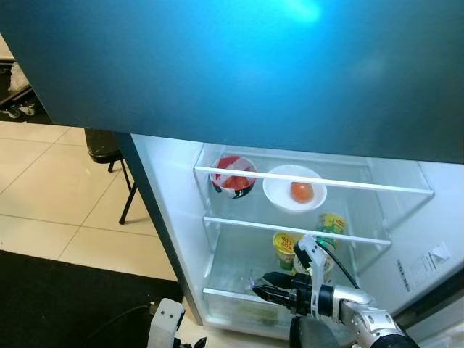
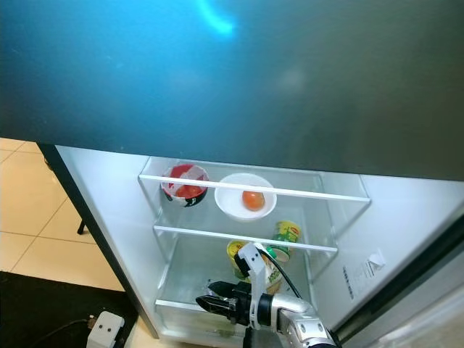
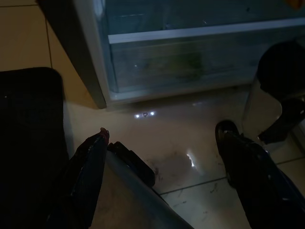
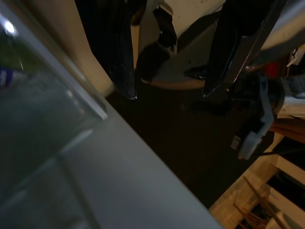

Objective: Restocking fridge

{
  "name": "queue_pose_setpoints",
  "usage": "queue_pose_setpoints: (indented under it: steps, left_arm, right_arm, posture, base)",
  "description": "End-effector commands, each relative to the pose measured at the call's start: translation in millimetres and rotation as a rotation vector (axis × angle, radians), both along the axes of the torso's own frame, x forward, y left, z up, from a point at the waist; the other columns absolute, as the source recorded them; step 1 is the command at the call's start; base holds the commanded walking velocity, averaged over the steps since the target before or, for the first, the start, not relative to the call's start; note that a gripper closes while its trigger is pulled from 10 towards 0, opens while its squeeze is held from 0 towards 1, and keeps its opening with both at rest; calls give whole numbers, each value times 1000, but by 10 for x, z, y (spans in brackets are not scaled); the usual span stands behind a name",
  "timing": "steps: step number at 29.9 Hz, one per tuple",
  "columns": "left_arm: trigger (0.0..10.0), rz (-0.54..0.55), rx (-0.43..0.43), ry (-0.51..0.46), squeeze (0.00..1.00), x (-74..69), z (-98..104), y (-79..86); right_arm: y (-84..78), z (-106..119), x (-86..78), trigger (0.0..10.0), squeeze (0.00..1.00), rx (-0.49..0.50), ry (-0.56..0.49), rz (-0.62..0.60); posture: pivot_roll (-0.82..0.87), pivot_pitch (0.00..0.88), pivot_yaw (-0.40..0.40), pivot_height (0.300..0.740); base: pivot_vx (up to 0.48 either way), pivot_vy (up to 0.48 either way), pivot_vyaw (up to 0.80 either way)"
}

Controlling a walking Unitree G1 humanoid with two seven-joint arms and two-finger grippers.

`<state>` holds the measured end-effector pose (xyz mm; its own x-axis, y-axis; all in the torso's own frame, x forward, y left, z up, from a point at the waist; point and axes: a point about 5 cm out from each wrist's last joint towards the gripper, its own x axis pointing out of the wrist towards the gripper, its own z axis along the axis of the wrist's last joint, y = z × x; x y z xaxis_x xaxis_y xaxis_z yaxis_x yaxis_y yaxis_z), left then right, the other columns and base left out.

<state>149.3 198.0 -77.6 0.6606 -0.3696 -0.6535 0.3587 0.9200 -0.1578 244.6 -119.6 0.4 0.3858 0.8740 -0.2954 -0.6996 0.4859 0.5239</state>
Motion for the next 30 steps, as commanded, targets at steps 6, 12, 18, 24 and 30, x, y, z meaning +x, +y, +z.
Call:
queue_pose_setpoints:
  steps: [6, 12, 18, 24, 30]
  left_arm:
    - [10000, -9, -3, 55, 0, -129, -70, -56]
    - [10000, 2, -2, 90, 0, -203, -108, -62]
    - [10000, 29, -6, 127, 0, -293, -143, -43]
    - [10000, 41, 2, 162, 0, -376, -178, -43]
    - [10000, 49, 9, 187, 0, -429, -201, -46]
  right_arm:
    - [-79, -62, -59, 10000, 0, 3, 28, 8]
    - [-114, -122, -100, 10000, 0, -1, 57, -3]
    - [-232, -233, -190, 10000, 0, -10, 117, -51]
    - [-322, -292, -256, 10000, 0, -11, 153, -80]
    - [-395, -336, -292, 10000, 0, -25, 175, -117]
  posture:
    - [-69, 0, -26, 648]
    - [-68, 0, -24, 673]
    - [-67, 0, -24, 708]
    - [-69, 0, -23, 733]
    - [-69, 0, -21, 740]
  base:
    - [0, 0, 0]
    - [0, 0, 0]
    - [0, 0, 0]
    - [0, 0, 0]
    - [0, 0, 0]
